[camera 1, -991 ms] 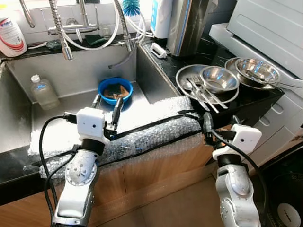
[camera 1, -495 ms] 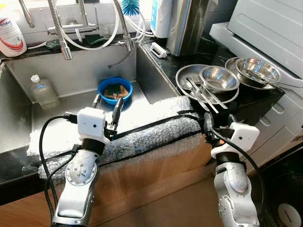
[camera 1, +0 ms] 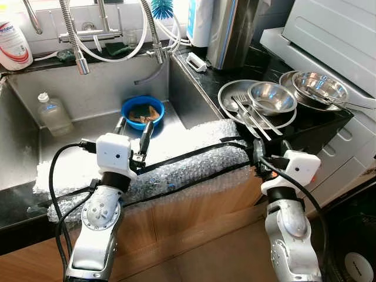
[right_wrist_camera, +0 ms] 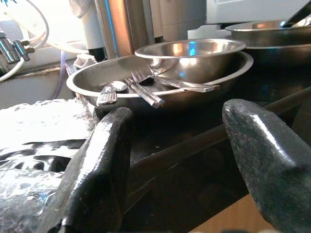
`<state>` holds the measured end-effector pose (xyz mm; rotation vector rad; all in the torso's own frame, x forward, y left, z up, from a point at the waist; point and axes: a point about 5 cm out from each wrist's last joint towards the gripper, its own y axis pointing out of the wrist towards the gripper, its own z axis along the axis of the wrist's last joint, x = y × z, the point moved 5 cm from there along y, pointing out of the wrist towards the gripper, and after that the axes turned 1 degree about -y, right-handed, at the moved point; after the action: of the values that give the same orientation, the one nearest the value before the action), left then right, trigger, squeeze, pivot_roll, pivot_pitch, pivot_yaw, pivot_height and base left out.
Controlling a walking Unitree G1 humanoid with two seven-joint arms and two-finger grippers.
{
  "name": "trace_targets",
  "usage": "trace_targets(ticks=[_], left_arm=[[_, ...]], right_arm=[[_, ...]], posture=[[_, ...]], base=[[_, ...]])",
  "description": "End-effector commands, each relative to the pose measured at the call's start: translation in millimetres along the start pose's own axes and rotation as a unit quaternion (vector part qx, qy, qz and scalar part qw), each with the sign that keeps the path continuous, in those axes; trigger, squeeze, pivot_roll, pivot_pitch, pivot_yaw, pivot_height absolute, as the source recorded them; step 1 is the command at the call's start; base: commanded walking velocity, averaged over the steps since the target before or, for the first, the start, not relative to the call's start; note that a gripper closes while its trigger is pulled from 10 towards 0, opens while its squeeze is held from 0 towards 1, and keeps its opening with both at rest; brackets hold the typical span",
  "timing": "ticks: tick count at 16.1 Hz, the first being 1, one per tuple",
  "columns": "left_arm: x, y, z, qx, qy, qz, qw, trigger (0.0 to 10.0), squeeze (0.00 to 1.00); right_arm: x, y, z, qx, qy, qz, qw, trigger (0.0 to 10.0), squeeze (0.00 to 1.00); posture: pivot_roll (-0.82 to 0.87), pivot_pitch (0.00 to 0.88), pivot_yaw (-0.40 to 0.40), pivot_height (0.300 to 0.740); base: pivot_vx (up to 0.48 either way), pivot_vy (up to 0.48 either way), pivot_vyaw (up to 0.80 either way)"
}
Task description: Kitchen organization
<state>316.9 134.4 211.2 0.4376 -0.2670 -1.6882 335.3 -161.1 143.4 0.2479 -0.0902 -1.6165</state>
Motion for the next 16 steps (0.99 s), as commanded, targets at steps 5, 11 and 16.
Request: trace_targets(ticks=[5,11,16], left_arm=[[3.9,1.5,1,0.004,-0.001,-0.004,1.0,10.0,0.0],[4.5,1.9,1,0.003,-0.001,-0.005,1.0,10.0,0.0],[6.6,1.8,-1,0.001,-0.001,-0.01,1.0,10.0,0.0]], right_arm=[[-5.9,5.4,7,0.015,-0.002,0.021,1.0,10.0,0.0],[-3.4,5.7,6,0.014,-0.002,0.01,1.0,10.0,0.0],[-0.9,5.4,1,0.003,-0.004,0.004,1.0,10.0,0.0]], posture=[[0.05,0.117,-0.084,0.74],[0.05,0.118,-0.083,0.74],[0.05,0.117,-0.085,0.74]], base=[[0.0,0.0,0.0],[0.0,0.0,0.0],[0.0,0.0,0.0]])
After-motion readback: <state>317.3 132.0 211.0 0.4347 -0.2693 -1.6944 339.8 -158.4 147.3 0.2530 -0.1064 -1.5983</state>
